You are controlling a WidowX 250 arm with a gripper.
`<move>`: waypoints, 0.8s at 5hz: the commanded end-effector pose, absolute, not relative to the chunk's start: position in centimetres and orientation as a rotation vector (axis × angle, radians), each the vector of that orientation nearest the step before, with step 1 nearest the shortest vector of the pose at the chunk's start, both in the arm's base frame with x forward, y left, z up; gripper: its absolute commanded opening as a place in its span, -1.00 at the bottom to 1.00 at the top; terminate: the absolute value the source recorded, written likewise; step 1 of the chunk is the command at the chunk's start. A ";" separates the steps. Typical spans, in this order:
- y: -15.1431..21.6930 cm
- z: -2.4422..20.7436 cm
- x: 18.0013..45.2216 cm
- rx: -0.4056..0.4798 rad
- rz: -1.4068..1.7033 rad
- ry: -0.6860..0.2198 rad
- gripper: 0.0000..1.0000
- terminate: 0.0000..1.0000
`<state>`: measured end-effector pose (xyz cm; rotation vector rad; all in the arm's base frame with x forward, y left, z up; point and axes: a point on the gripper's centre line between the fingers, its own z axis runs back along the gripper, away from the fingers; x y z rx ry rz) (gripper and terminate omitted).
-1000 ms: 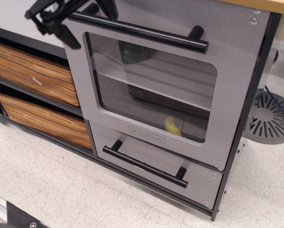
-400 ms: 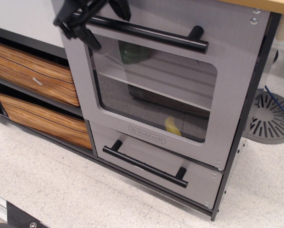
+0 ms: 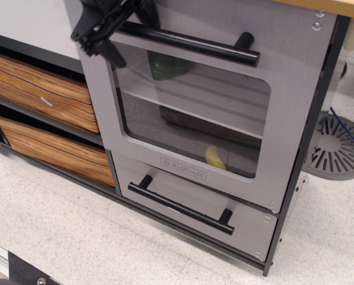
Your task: Open oven
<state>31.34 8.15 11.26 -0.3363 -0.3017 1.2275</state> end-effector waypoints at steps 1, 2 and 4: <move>7.5 13.2 28.4 -0.322 1.085 -0.320 1.00 -1.00; 7.3 14.5 27.7 -0.314 1.006 -0.302 1.00 -1.00; 6.4 15.0 22.4 -0.323 0.632 -0.157 1.00 -1.00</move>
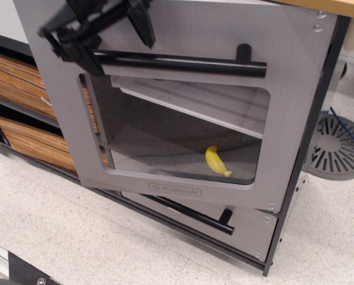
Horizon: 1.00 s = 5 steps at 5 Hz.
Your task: Open oven
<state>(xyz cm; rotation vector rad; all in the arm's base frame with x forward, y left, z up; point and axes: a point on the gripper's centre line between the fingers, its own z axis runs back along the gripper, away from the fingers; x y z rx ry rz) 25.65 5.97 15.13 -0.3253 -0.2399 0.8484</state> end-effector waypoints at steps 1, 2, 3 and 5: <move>7.3 11.9 20.5 -0.265 0.413 -0.139 1.00 -1.00; 10.1 8.0 21.5 -0.139 0.408 -0.132 1.00 -1.00; 13.8 6.5 21.3 -0.102 0.412 -0.125 1.00 -1.00; 22.3 6.7 19.1 -0.049 0.302 -0.124 1.00 -1.00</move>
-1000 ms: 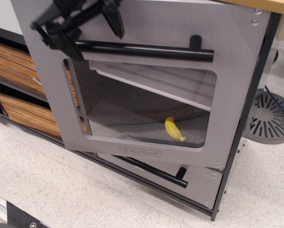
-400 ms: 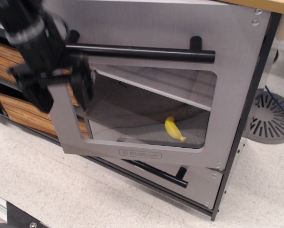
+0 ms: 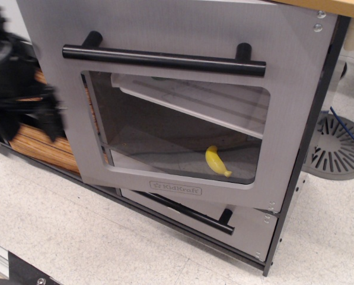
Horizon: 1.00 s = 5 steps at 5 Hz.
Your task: Open oven
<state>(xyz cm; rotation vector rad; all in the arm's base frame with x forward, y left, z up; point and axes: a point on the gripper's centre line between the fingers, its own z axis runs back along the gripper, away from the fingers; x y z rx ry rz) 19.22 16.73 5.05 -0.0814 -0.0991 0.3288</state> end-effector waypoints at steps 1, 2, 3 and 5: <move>26.0 6.9 19.8 -0.053 0.446 -0.093 1.00 -1.00; 29.1 8.3 22.2 -0.074 0.697 -0.107 1.00 -1.00; 29.9 8.9 23.5 -0.035 0.778 -0.173 1.00 -1.00; 27.1 9.8 25.7 -0.059 0.858 -0.196 1.00 -1.00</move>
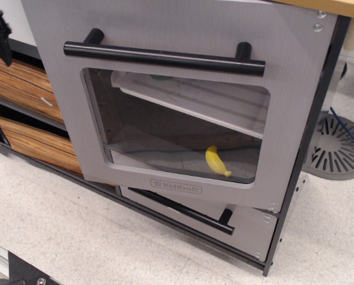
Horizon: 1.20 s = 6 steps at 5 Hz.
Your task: Open oven
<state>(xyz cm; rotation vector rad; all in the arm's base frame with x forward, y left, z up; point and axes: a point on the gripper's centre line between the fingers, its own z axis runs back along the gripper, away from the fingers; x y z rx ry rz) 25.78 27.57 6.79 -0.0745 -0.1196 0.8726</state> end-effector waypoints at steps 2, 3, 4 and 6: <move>23.3 11.1 29.4 -0.026 0.881 -0.306 1.00 -1.00; 22.5 11.6 30.5 -0.003 0.877 -0.357 1.00 -1.00; 19.5 11.9 30.9 -0.001 0.799 -0.366 1.00 -1.00; 10.9 11.3 32.5 -0.047 0.693 -0.306 1.00 -1.00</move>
